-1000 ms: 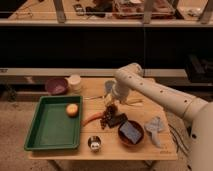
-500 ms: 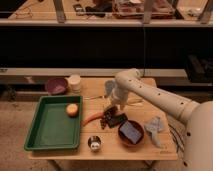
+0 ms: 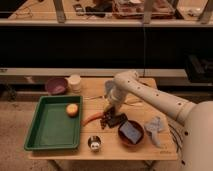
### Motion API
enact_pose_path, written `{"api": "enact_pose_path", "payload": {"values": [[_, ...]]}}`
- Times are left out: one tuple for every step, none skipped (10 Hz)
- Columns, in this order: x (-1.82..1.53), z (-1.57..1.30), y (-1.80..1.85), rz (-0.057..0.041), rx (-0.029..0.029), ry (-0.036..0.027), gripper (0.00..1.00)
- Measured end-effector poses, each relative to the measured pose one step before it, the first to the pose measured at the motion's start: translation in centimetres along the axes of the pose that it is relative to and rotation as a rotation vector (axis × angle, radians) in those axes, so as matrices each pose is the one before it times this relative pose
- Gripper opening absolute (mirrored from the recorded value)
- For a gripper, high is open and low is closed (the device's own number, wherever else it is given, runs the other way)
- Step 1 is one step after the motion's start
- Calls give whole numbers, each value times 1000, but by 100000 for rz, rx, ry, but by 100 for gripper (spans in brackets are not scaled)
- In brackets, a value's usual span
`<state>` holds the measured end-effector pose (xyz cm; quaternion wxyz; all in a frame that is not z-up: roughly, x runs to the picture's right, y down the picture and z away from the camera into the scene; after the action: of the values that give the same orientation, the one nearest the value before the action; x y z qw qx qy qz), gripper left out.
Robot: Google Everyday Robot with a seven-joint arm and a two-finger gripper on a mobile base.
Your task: Place grapes in metal cup
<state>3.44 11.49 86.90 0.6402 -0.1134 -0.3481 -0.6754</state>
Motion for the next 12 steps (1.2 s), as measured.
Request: {"api": "enact_pose_path", "payload": {"values": [[-35, 270, -161, -637, 1704, 629, 25], [-70, 93, 21, -704, 2197, 915, 14], [-39, 20, -137, -204, 4385, -203, 5], [-46, -73, -269, -489, 6055, -108, 1], [-234, -738, -159, -598, 9382, 414, 0], [-79, -967, -594, -1148, 4667, 598, 0], [-78, -895, -778, -1634, 1956, 457, 0], [-64, -1728, -1060, -2637, 1198, 1389, 0], [-346, -1410, -814, -2727, -355, 576, 0], [-465, -1566, -1063, -4185, -1130, 908, 0], [-1056, -1402, -1230, -5117, -3231, 997, 0], [-1509, -1095, -638, -4065, -4285, 1494, 0]]}}
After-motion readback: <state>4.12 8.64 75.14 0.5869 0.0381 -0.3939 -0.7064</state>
